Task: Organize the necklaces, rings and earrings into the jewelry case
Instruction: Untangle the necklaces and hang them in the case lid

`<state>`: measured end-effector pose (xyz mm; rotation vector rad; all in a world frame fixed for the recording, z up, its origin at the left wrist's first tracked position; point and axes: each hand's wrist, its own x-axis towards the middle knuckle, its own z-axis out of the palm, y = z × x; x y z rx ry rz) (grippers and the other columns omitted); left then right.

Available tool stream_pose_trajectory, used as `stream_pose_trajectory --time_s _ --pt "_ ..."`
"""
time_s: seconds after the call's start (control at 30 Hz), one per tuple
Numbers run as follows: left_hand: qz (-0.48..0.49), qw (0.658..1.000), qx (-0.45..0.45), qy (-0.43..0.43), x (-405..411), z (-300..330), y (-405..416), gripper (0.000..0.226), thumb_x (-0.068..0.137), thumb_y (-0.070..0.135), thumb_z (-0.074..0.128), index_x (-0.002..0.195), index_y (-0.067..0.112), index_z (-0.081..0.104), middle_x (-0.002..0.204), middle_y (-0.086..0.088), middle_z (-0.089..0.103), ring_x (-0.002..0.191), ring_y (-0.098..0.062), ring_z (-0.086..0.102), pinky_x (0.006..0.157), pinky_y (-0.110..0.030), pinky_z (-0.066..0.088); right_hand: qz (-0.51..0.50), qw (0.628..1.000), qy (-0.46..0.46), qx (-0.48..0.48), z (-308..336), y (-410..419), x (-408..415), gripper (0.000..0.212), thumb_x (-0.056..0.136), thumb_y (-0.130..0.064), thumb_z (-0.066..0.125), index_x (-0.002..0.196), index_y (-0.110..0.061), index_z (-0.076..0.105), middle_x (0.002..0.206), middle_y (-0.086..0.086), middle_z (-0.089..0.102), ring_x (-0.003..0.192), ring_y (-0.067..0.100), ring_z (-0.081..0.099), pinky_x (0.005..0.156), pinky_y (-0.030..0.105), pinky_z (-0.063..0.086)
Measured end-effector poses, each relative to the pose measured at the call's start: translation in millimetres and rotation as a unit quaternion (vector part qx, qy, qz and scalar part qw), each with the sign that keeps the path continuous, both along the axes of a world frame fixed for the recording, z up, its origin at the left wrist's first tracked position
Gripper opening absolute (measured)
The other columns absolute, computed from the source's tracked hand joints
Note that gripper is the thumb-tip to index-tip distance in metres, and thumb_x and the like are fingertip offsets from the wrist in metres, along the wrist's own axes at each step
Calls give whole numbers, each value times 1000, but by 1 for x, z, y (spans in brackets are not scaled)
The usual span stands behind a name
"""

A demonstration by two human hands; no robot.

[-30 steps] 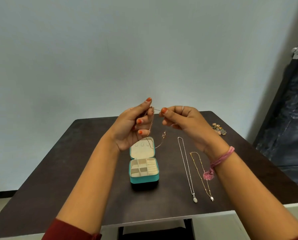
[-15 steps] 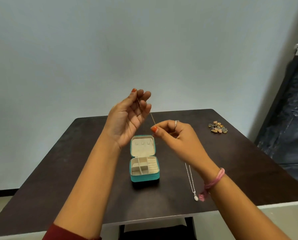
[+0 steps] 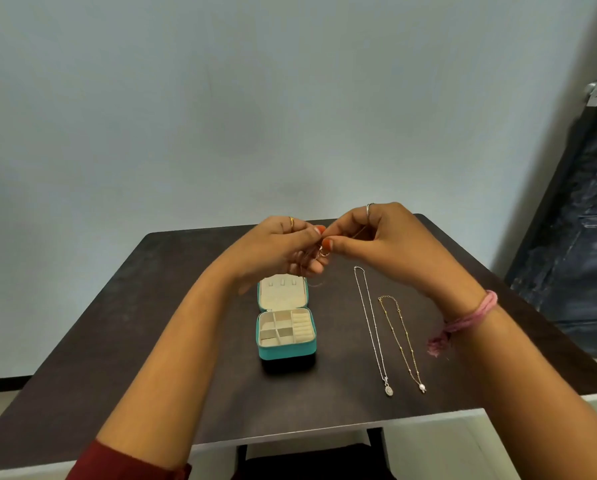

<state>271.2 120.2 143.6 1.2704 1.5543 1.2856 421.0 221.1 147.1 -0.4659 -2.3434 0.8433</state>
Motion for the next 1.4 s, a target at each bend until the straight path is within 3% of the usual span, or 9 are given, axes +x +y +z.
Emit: stream_pose_trajectory --time_s 0.07,0.23,0.37,0.63,0.87,1.07,1.23,1.3,1.4 --pt "-2 1000 -9 -16 0 -3 3 22 99 21 47 91 10 64 72 -2 69 61 -8 62 68 -23 55 30 998 9 -46 0 6 0 6 82 -18 72 88 -20 73 83 0 74 83 14 69 81 33 55" --pt "0 994 -3 -109 -1 -16 8 20 97 20 51 88 7 64 68 -3 62 53 -7 53 59 -20 53 84 983 57 -150 -7 14 -1 8 84 -12 69 91 -13 72 76 -7 71 72 -3 62 70 14 48" --pt "-10 984 -13 -176 5 -25 11 29 99 24 47 84 6 63 59 0 52 49 -7 42 54 -21 45 86 978 59 -179 -14 18 -7 8 87 -13 66 93 -17 70 77 -10 69 72 1 59 68 17 48" --pt "-46 908 44 -414 12 -52 16 45 89 46 48 87 8 72 51 6 34 39 -4 28 53 -20 38 71 945 100 -304 -33 19 -15 15 96 -18 54 103 -20 67 85 -7 69 78 4 65 73 24 54" --pt "-42 897 90 -431 12 -62 18 48 87 49 49 94 7 71 56 4 40 40 -4 32 55 -19 42 78 913 96 -389 -63 12 -7 26 90 -32 57 107 -17 69 99 1 71 90 13 65 80 34 54" --pt "-3 927 66 -370 13 -65 16 31 86 43 56 81 14 68 60 3 41 44 -5 32 56 -20 43 59 944 92 -312 -74 3 -8 21 86 -26 66 107 -25 71 94 1 72 92 7 66 80 30 53" --pt "13 943 56 -327 12 -68 19 29 90 36 54 68 17 55 59 4 37 45 -5 31 58 -22 42 40 949 108 -293 -73 3 -12 4 83 -21 71 86 -20 73 82 4 69 80 12 58 74 31 47" --pt "18 932 63 -358 11 -69 19 30 88 35 55 65 17 52 59 4 35 46 -6 29 58 -22 42 62 936 79 -337 -73 4 -11 7 84 -25 67 86 -19 71 87 1 69 84 9 61 80 31 46" --pt "10 895 89 -436 10 -72 21 30 86 32 57 62 17 47 60 3 31 45 -6 28 55 -20 43 117 879 88 -453 -76 2 -11 10 80 -27 63 80 -20 69 84 -1 68 84 8 62 83 32 43"
